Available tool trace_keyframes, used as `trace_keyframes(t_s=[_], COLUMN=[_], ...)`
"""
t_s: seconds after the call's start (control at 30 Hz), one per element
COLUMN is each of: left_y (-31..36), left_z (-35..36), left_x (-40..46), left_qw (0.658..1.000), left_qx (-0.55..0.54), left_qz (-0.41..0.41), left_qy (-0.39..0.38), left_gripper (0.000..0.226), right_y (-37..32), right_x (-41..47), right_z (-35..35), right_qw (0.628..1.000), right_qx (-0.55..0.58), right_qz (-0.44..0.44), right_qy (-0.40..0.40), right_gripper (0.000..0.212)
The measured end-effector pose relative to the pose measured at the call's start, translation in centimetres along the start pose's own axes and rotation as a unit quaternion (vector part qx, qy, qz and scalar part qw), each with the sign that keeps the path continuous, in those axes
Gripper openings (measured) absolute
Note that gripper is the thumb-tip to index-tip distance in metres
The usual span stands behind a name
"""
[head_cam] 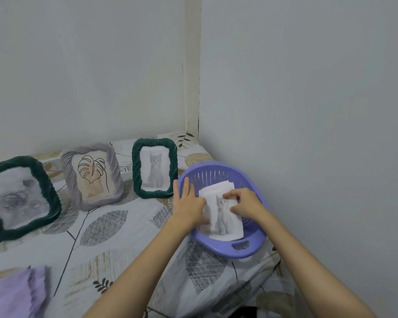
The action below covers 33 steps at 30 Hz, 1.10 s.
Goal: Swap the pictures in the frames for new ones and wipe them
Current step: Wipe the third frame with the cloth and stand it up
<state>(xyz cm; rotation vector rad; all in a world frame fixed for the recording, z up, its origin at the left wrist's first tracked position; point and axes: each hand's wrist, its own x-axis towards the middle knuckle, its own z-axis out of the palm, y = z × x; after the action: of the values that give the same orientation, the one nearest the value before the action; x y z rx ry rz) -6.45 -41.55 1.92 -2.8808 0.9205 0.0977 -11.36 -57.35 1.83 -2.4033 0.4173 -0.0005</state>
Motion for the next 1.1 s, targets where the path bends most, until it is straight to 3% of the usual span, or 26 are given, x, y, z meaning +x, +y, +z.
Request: trace_keyframes(t_s=[0.13, 0.17, 0.23, 0.3, 0.33, 0.43, 0.6, 0.77, 0.93, 1.03, 1.1], left_y=[-0.1, -0.2, -0.9, -1.5, -1.9, -2.8, -3.4, -4.8, -11.8, -16.6, -19.2], left_z=[0.1, 0.2, 0.5, 0.8, 0.9, 1.4, 1.5, 1.0, 2.9, 4.9, 6.0], left_x=[0.5, 0.5, 0.0, -1.2, -1.9, -2.9, -2.4, -4.7, -11.8, -17.0, -20.3], left_qw=[0.999, 0.998, 0.987, 0.956, 0.930, 0.852, 0.851, 0.846, 0.836, 0.818, 0.792], left_qx=[-0.023, -0.055, -0.145, -0.255, -0.327, -0.488, -0.481, -0.493, -0.455, -0.418, -0.400], left_qz=[0.006, 0.006, -0.013, -0.059, -0.084, -0.107, -0.150, -0.141, -0.220, -0.296, -0.368], left_qy=[-0.022, -0.007, 0.062, 0.136, 0.148, 0.156, 0.146, 0.148, 0.214, 0.263, 0.277], left_gripper=[0.043, 0.044, 0.049, 0.059, 0.063, 0.060, 0.051, 0.043, 0.036, 0.030, 0.033], right_y=[0.0, 0.0, 0.0, 0.6, 0.9, 1.6, 0.6, -0.4, -7.2, -11.8, -14.3], right_x=[0.5, 0.5, -0.4, -1.6, -2.2, -3.5, -3.5, -3.3, -5.2, -7.7, -9.5], right_z=[0.6, 0.7, 0.5, 0.3, 0.1, -0.3, -1.4, -0.7, 3.4, 8.7, 13.1], right_qw=[0.989, 0.990, 0.993, 0.972, 0.964, 0.982, 0.986, 0.977, 0.962, 0.952, 0.951], right_qx=[-0.119, -0.123, -0.085, -0.072, -0.102, -0.070, 0.023, -0.080, -0.037, 0.020, 0.059], right_qz=[0.018, 0.001, -0.063, -0.095, -0.069, 0.049, 0.029, 0.034, -0.150, -0.254, -0.291], right_qy=[-0.083, -0.064, 0.055, 0.203, 0.234, 0.169, 0.160, 0.196, 0.224, 0.169, 0.090], right_gripper=[0.054, 0.053, 0.047, 0.045, 0.048, 0.052, 0.049, 0.047, 0.037, 0.031, 0.029])
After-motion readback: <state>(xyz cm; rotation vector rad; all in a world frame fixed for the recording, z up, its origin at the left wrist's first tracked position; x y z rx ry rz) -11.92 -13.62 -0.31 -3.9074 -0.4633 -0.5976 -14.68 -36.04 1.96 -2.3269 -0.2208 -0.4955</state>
